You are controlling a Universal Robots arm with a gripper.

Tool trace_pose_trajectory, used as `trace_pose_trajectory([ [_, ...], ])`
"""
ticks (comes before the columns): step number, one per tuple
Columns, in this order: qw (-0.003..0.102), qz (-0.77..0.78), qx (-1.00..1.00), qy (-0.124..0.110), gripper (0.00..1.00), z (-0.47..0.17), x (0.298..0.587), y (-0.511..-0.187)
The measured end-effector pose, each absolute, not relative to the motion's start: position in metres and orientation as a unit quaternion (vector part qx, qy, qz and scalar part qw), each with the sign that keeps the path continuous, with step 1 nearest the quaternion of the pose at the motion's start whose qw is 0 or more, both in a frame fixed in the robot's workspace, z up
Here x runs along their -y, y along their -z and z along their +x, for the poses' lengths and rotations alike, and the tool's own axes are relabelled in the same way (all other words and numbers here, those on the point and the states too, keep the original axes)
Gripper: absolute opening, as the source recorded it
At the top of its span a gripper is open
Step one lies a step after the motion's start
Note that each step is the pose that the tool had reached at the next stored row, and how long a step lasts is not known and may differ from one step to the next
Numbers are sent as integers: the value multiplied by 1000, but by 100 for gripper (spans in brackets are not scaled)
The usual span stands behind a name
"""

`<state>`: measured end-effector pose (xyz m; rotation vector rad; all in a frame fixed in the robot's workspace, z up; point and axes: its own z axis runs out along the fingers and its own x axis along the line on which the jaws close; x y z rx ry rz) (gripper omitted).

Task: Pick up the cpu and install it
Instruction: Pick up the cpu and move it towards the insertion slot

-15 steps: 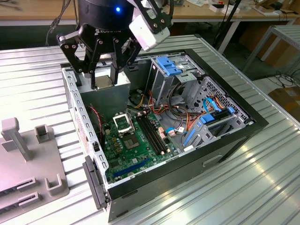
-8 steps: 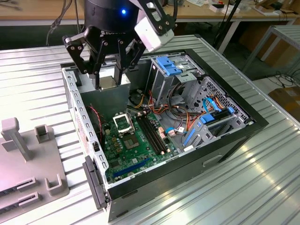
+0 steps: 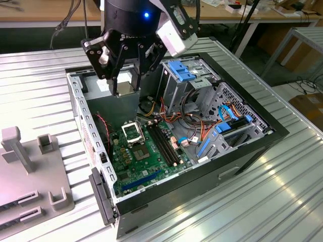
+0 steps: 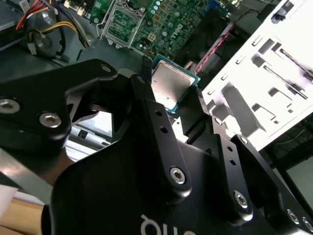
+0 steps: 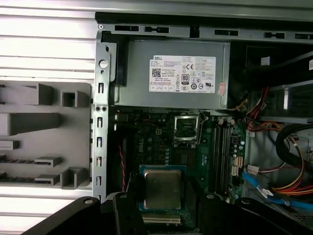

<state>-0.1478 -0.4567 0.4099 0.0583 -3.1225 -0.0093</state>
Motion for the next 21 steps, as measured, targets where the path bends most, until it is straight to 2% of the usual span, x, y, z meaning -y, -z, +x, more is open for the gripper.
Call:
trace_pose_trajectory([
  [21, 9, 19, 1000, 3, 48, -107, 457, -406],
])
